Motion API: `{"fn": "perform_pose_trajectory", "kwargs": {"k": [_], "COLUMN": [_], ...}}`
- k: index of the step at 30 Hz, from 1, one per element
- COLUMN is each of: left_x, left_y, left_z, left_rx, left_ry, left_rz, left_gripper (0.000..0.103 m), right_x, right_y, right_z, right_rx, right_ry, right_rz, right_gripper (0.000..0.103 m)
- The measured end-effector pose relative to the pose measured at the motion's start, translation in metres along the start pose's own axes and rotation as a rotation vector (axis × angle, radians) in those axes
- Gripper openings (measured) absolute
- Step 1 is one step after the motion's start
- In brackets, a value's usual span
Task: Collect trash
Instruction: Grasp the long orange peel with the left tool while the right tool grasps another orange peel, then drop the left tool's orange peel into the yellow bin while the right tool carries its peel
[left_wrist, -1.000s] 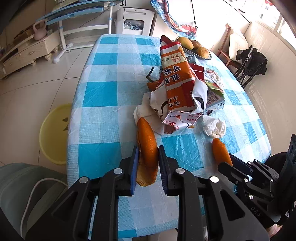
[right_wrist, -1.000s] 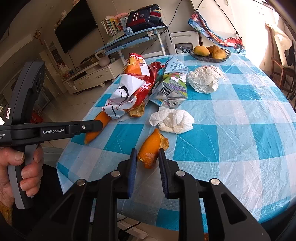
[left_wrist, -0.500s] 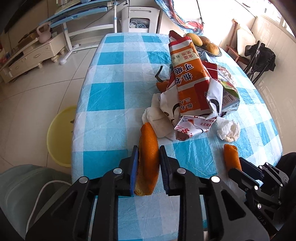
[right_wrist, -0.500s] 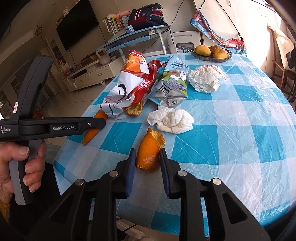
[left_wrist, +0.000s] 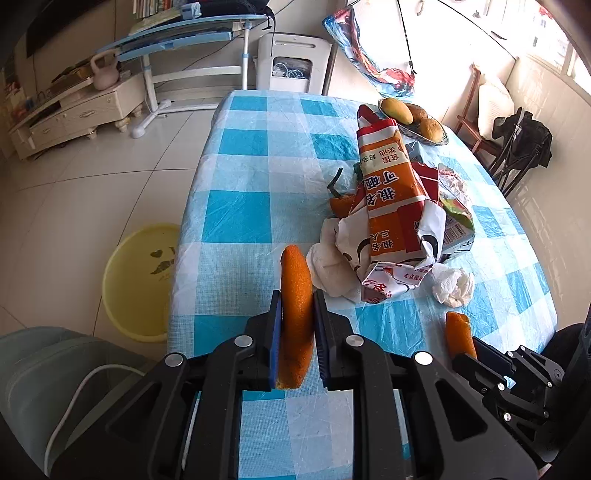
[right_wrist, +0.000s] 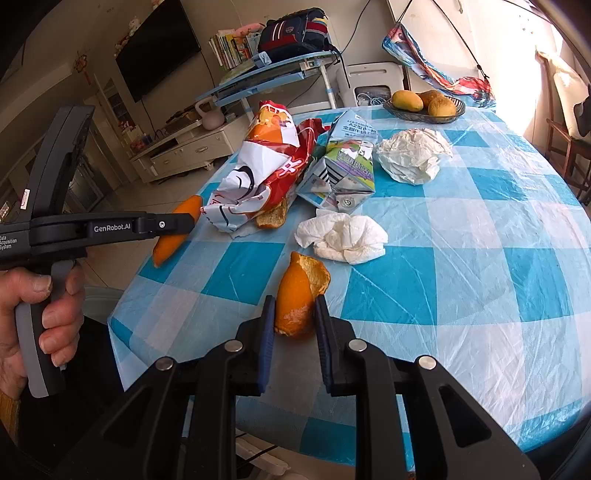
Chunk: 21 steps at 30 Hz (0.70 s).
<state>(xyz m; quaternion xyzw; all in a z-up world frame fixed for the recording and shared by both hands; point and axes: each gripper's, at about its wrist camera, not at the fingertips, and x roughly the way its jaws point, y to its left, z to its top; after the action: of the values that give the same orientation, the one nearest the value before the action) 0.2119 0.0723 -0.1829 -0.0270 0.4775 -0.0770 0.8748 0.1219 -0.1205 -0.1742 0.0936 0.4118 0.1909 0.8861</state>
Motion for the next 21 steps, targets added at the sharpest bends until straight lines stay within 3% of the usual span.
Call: {"fn": "perform_pose_trajectory", "kwargs": {"k": [21], "left_x": [-0.038], "left_y": [0.032], "left_z": [0.007], "left_rx": [-0.141], "left_ry": [-0.171], "left_rz": [0.064], "left_gripper": [0.016], "right_x": [-0.012], "right_y": [0.022], "right_z": [0.001], "right_rx": [-0.088], "right_ry": [-0.056], "right_rz": [0.029], "right_gripper": [0.021]}}
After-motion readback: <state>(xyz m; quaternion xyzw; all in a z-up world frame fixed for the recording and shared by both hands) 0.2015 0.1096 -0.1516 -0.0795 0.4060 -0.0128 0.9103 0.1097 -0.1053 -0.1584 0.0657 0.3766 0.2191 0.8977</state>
